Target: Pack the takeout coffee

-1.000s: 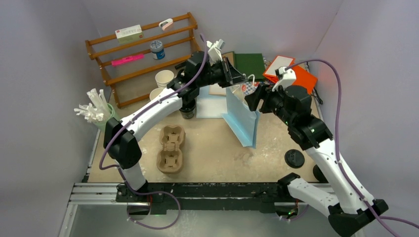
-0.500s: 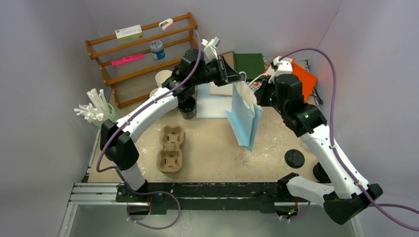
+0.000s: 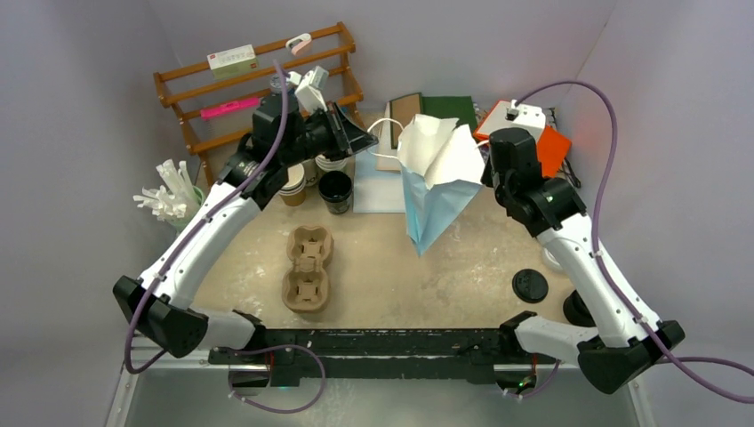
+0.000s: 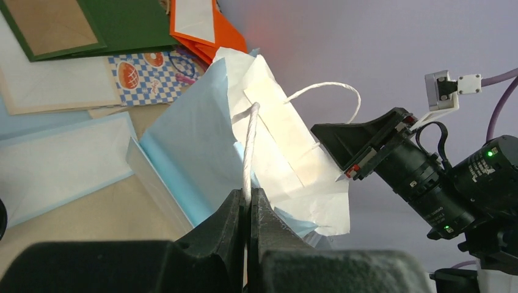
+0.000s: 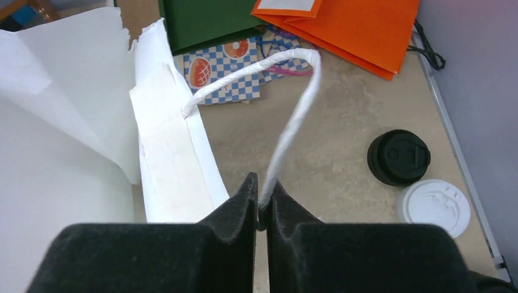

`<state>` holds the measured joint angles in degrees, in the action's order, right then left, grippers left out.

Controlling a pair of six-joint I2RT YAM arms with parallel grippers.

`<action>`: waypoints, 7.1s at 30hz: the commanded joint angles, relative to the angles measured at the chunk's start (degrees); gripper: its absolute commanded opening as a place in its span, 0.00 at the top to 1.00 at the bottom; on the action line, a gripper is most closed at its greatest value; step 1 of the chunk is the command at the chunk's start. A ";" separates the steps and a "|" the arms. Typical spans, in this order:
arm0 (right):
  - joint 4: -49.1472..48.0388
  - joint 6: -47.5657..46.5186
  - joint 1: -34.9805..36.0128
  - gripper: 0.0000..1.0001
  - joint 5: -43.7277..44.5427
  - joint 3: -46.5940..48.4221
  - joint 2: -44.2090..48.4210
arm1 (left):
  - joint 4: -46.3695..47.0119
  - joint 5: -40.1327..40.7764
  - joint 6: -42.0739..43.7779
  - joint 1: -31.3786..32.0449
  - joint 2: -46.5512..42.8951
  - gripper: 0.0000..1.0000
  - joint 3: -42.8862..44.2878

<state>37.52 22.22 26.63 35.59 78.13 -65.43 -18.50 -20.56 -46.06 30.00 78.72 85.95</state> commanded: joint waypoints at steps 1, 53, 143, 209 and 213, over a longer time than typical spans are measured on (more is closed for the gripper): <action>1.73 1.73 0.00 0.82 -1.90 -0.30 -0.33 | -0.87 0.01 2.98 -0.63 -1.47 1.00 -3.84; 7.68 -0.94 0.00 0.97 -41.07 9.86 -0.53 | 19.74 -8.28 -9.32 12.73 17.70 1.00 9.05; -10.21 21.37 -9.78 1.00 -52.43 -10.40 2.76 | 12.94 -3.84 -7.22 7.06 3.65 0.30 -22.35; 2.36 18.81 -10.52 1.00 -41.63 1.27 1.71 | 22.89 -9.95 -6.71 11.62 20.86 1.00 -29.53; 5.78 18.78 -11.03 1.00 -40.04 4.29 0.40 | 25.91 -10.62 -6.39 11.58 21.06 1.00 -31.78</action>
<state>38.83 42.33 16.25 -8.08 78.17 -64.10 4.10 -30.06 -55.77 41.76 99.88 55.96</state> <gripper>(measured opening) 0.004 0.020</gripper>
